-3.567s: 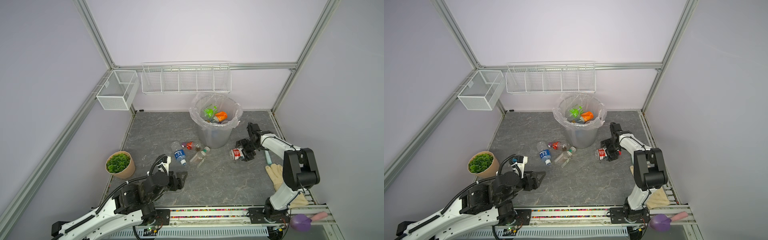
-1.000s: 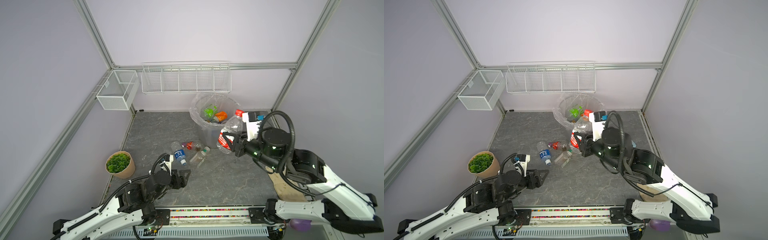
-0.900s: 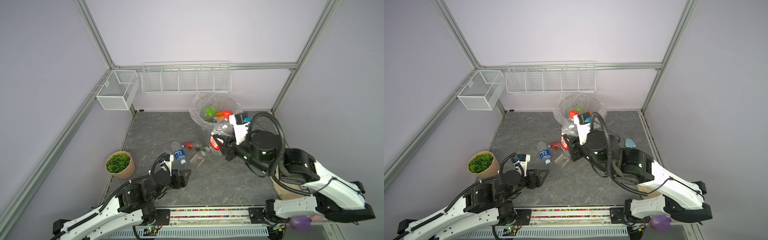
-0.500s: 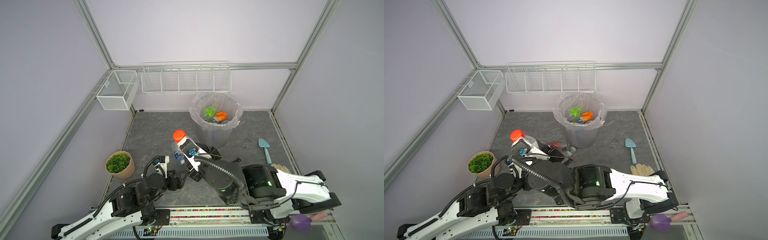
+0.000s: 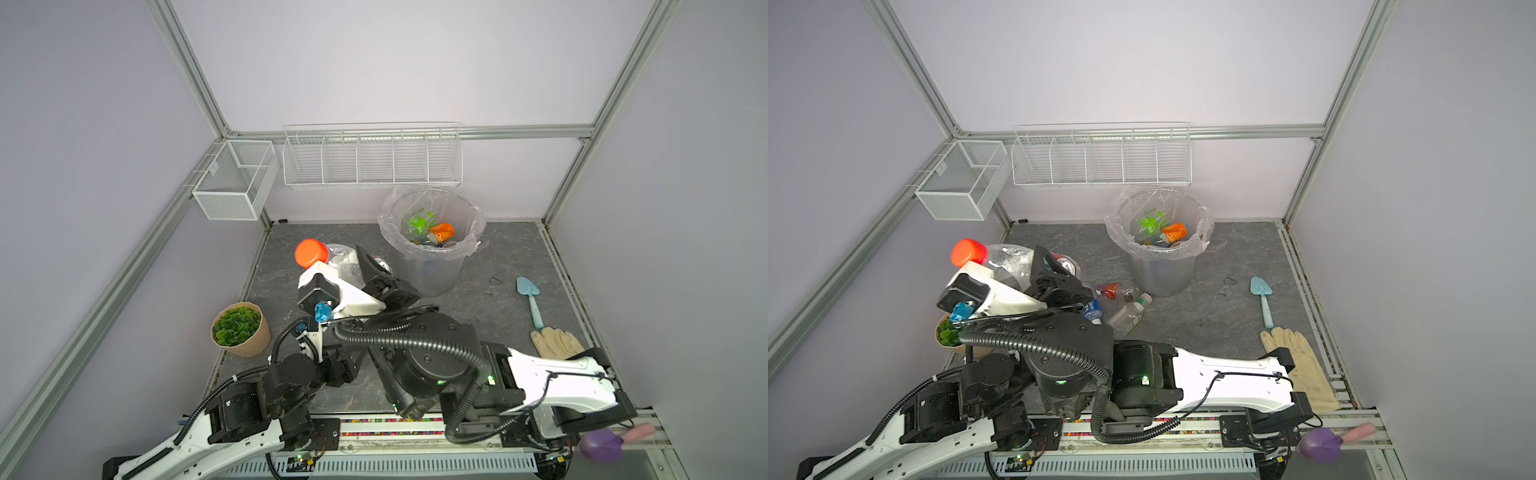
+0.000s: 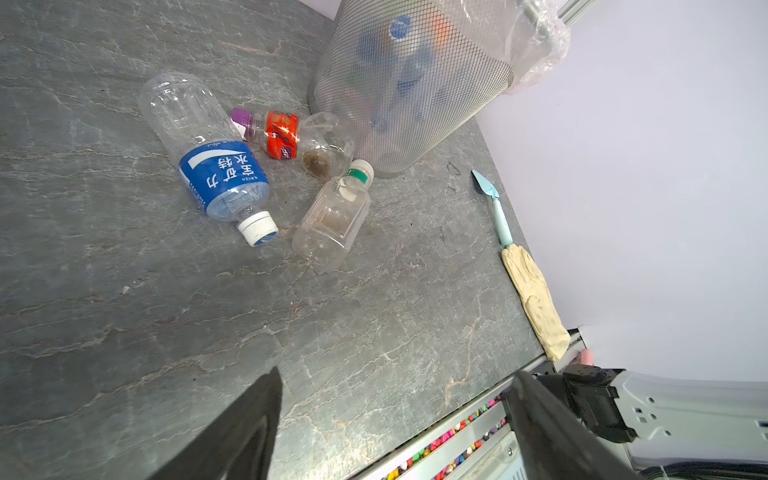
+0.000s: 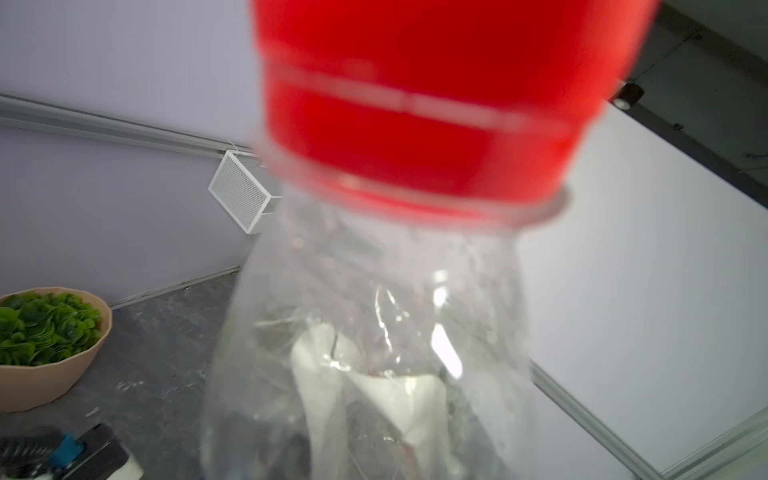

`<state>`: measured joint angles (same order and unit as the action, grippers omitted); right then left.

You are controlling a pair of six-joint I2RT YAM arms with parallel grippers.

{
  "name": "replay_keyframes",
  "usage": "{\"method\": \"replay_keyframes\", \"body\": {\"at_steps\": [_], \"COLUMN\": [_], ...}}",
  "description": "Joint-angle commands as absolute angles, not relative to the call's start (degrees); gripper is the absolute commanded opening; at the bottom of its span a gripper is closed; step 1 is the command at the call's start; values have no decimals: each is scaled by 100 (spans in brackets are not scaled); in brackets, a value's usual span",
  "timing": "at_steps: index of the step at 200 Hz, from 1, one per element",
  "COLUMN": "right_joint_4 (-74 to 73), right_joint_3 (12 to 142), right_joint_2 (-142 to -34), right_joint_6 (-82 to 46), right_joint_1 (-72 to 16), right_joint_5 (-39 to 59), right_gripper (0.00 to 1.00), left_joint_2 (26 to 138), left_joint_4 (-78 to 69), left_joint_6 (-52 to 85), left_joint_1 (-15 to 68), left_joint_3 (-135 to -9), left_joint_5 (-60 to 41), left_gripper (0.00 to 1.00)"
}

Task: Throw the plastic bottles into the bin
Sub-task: 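Lift the red-capped bottle and swing it up over the bin with the right gripper, then lower the red-capped bottle into the bin and open the right gripper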

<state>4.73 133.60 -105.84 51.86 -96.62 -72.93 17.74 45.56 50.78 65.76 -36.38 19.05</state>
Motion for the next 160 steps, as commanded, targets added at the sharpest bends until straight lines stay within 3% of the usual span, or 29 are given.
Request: {"method": "replay_keyframes", "body": {"at_steps": [1, 36, 69, 124, 160], "right_joint_4": [-782, -888, -423, 1086, 3347], "right_joint_3": [13996, 14476, 14488, 14244, 14150], "right_joint_2": [-10800, -10897, -10670, -10090, -9746], "right_joint_6": [6675, 6818, 6179, 4379, 1821], "right_joint_1": [-9624, -9473, -9202, -8355, -7081], "right_joint_5": [-7472, -7321, -7174, -6810, -5832], "right_gripper": [7, 7, 7, 7, 7], "left_joint_2": [1606, 1410, 1404, 1518, 1564], "left_joint_4": [4824, 4926, 4957, 4878, 4825], "left_joint_6": [5237, 5320, 5327, 5342, 5339], "left_joint_1": [6605, 6609, 6607, 6608, 6609], "left_joint_3": [-3561, -3497, -3510, -3512, -3526], "left_joint_5": [2035, 2052, 2053, 2021, 2005], "left_gripper": [85, 85, 85, 85, 85]}}
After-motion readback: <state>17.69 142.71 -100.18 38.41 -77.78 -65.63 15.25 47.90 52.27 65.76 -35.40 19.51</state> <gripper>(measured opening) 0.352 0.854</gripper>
